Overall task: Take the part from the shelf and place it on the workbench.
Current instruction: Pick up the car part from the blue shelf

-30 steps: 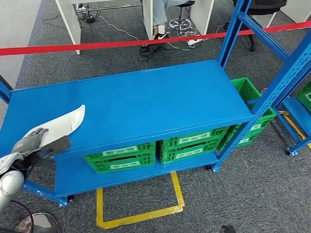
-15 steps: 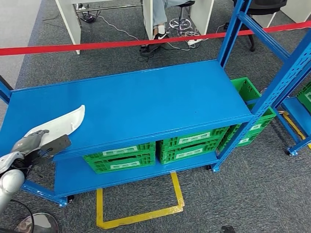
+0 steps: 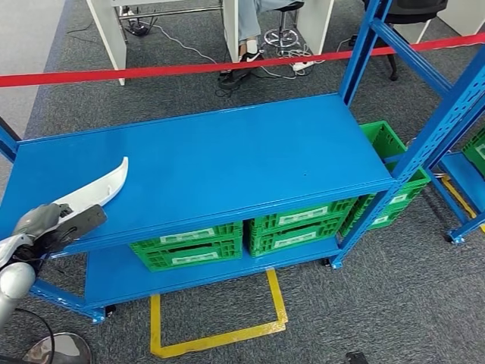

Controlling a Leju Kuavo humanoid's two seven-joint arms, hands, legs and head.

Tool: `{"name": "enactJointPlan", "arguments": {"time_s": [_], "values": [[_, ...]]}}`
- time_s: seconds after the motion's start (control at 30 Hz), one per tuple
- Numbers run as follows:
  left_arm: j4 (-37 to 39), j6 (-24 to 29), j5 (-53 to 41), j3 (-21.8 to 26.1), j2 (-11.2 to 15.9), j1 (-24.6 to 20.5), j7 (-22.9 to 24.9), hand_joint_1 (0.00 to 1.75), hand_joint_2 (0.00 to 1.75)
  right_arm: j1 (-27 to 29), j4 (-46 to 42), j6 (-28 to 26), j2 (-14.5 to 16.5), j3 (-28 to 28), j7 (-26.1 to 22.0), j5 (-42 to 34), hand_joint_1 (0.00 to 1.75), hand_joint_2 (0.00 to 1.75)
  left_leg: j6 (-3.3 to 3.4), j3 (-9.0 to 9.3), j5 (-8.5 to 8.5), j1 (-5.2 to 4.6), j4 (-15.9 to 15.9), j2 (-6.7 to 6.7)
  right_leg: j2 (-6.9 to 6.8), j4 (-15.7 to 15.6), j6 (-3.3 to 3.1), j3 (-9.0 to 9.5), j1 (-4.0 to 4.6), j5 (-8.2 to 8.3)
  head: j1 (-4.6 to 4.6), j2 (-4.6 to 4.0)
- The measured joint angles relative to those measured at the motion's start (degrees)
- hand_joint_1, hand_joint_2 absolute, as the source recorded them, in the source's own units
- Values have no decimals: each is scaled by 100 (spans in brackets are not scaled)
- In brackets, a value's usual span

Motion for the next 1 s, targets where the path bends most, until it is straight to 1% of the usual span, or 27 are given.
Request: {"name": "enactJointPlan", "arguments": {"time_s": [0.2,0.53,0.67,0.8,0.9,1.0], "values": [[-4,46,177,80,4,28,-174,175,175,-42,-34,-16,-37,86,-39,-54,0,175,0,1,0,0,0,0,0,0,0,2,0,0,-1,0],[-11,152,235,150,4,97,-263,175,175,-74,-88,-33,-86,190,-91,-125,0,175,0,1,0,0,0,0,0,0,0,2,0,0,-1,0],[-71,315,283,208,2,178,-368,175,175,-81,-107,-55,-98,221,-114,-170,0,175,0,1,0,0,0,0,0,0,0,1,0,0,-2,0],[-392,678,440,334,-24,472,-720,175,175,-85,-178,-105,-141,273,-168,-282,0,175,0,1,0,0,0,1,1,0,0,-1,0,0,0,0],[-917,936,758,463,-97,857,-1028,175,175,-74,-251,-115,-177,296,-231,-344,0,175,0,-2,-1,0,0,1,4,-1,0,-4,0,-1,0,0],[-1374,1067,926,572,-184,1169,-1140,175,175,-58,-301,-119,-203,297,-252,-353,0,175,1,-5,-2,-1,0,2,5,-2,0,-7,0,-1,0,0]]}}
